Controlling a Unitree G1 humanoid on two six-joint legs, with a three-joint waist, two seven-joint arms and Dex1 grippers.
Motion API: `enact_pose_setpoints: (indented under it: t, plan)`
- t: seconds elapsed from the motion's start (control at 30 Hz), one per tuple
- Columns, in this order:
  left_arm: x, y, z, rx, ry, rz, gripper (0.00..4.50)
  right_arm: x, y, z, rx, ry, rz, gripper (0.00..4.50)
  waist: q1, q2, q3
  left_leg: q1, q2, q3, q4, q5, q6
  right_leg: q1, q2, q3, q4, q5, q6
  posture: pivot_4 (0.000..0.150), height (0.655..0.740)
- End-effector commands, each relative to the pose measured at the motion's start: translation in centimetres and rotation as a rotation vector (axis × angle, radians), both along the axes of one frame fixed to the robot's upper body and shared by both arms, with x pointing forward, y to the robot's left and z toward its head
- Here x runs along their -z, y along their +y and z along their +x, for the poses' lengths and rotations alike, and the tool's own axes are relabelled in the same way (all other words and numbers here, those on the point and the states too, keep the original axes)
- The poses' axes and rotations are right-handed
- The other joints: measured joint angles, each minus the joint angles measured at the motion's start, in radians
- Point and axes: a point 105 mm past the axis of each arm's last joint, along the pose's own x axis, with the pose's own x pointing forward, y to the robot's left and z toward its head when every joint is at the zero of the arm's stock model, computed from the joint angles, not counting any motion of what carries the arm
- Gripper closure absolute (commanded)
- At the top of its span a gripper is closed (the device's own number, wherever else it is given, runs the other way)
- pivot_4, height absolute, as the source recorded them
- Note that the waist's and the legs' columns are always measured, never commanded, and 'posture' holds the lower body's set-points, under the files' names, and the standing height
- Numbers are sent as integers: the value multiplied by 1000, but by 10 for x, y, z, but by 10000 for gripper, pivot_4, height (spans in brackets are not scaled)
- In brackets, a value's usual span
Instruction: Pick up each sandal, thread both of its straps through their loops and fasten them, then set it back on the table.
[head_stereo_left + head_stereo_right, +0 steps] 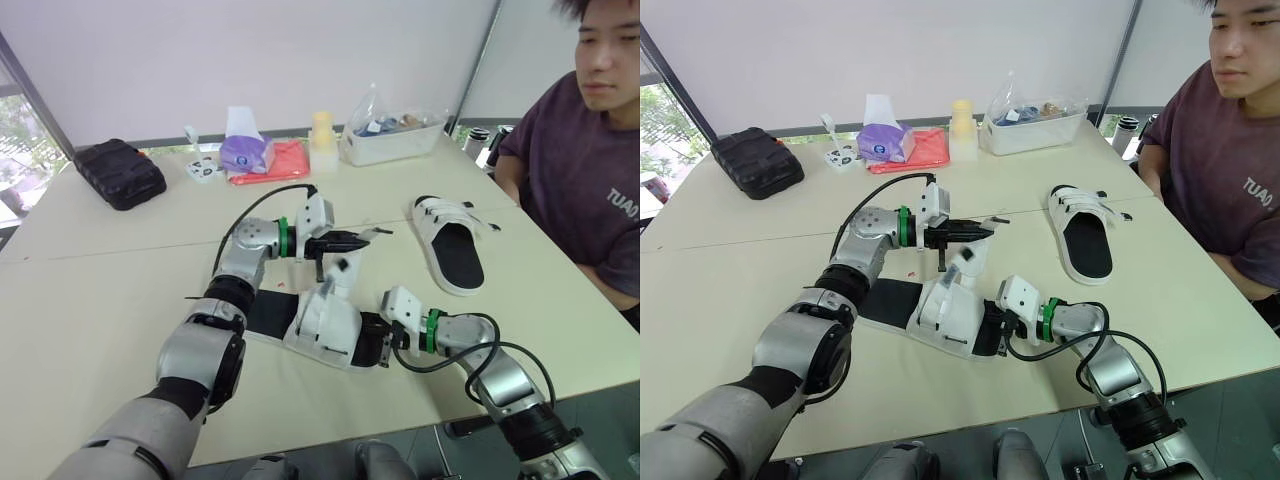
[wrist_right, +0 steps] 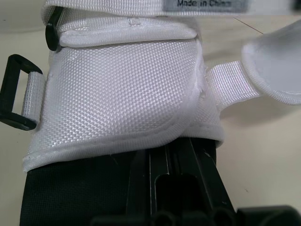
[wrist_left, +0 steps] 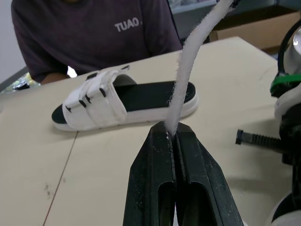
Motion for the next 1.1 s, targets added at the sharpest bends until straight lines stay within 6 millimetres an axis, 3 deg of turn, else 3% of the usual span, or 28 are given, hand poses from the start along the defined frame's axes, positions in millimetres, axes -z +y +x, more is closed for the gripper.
enact_pose_setpoints:
  t: [0.03,0.33,0.63,0.8,0.97,1.1]
  plan:
    - [-15,5,6,-15,-91,64,44740,18,2,-6,-7,62,-30,45000,0,0,0,0,0,0,0,0,0,0,0,0,0,0,0,1500,7400]
    - [-26,10,12,-20,2,45,44740,18,1,-4,-4,59,-34,45000,1,0,0,0,0,0,0,0,0,0,0,0,0,0,0,1500,7400]
    - [-23,-14,-16,150,-2,11,44740,21,1,-6,-4,62,-34,45000,-1,0,0,0,0,1,0,0,0,0,0,1,0,0,0,1500,7400]
    - [-16,-12,-42,236,-210,57,44740,22,-1,-6,1,65,-37,45000,1,0,0,0,0,1,0,0,0,0,0,1,0,0,0,1500,7400]
    - [0,3,-72,332,-609,138,44740,25,-5,-6,6,68,-45,45000,6,1,0,1,1,1,-1,0,-1,0,0,2,0,0,0,1500,7400]
    - [2,15,-84,372,-904,123,44740,26,-5,-5,6,69,-47,45000,9,1,-1,1,1,1,-1,0,-1,1,0,2,-1,0,-1,1500,7400]
